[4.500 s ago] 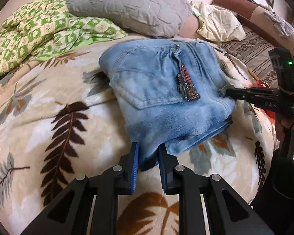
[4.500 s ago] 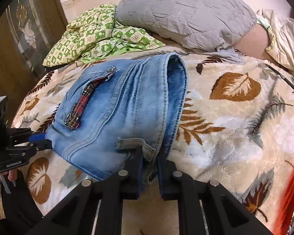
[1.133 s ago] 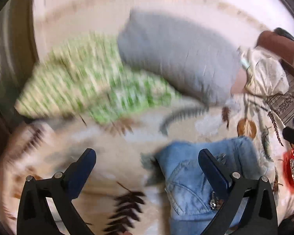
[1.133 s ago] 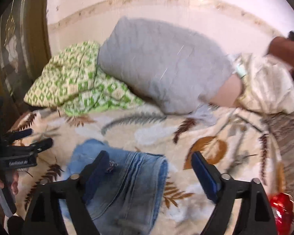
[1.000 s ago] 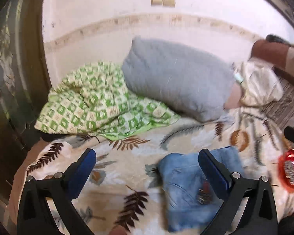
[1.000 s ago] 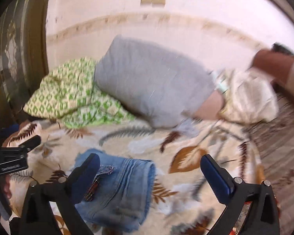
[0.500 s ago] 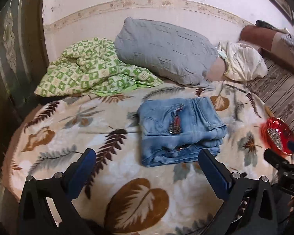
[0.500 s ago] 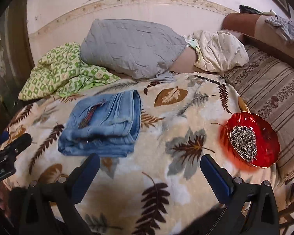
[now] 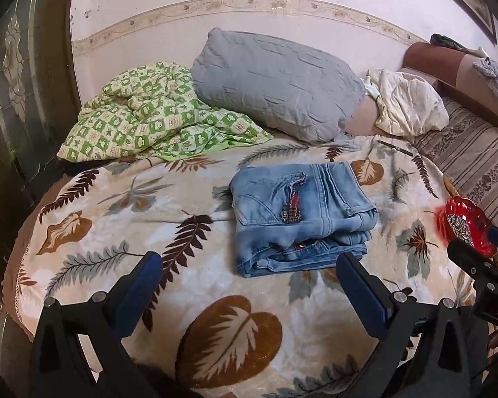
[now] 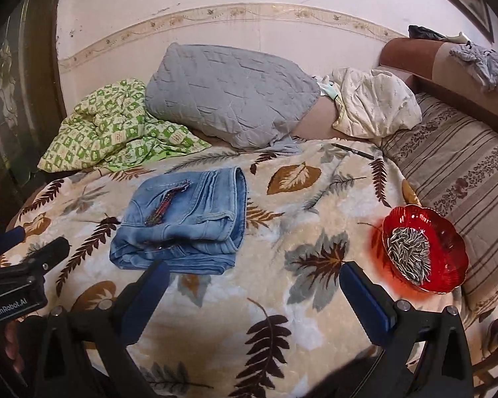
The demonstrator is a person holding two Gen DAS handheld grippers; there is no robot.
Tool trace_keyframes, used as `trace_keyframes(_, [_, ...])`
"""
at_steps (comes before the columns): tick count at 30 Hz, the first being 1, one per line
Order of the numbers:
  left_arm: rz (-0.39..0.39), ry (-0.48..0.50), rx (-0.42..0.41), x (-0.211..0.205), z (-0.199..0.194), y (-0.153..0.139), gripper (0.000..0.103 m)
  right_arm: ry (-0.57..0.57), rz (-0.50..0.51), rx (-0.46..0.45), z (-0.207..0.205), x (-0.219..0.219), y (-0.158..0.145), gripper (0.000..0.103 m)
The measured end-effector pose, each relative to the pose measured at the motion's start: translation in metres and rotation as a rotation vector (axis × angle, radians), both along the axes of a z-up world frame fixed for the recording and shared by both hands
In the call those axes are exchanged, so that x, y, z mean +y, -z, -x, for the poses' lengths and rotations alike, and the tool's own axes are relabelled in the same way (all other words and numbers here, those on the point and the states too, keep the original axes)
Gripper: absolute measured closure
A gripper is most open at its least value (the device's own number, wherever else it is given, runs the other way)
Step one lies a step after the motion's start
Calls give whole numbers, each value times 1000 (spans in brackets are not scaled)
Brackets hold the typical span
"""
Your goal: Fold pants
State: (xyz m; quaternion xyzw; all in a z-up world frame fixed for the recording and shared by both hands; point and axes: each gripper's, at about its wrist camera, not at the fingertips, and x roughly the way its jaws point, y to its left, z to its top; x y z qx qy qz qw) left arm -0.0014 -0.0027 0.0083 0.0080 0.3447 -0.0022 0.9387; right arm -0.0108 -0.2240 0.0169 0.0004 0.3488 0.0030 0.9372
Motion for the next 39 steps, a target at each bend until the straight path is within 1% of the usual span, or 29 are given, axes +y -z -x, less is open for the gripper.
trace_keyframes(6, [35,-3,11,2,1,2,0,-3,0,6,-2,1,1,0])
trace_keyframes(20, [27,-19,25,2,2,2,0,-8,4,14,-5,1,3,0])
trace_keyframes(31, [28,-7,35,3,0,4,0,-3,0,11,-5,1,3,0])
trace_keyframes(39, [20,-8,25,2,2,3,0,-2,2,11,-5,0,3,0])
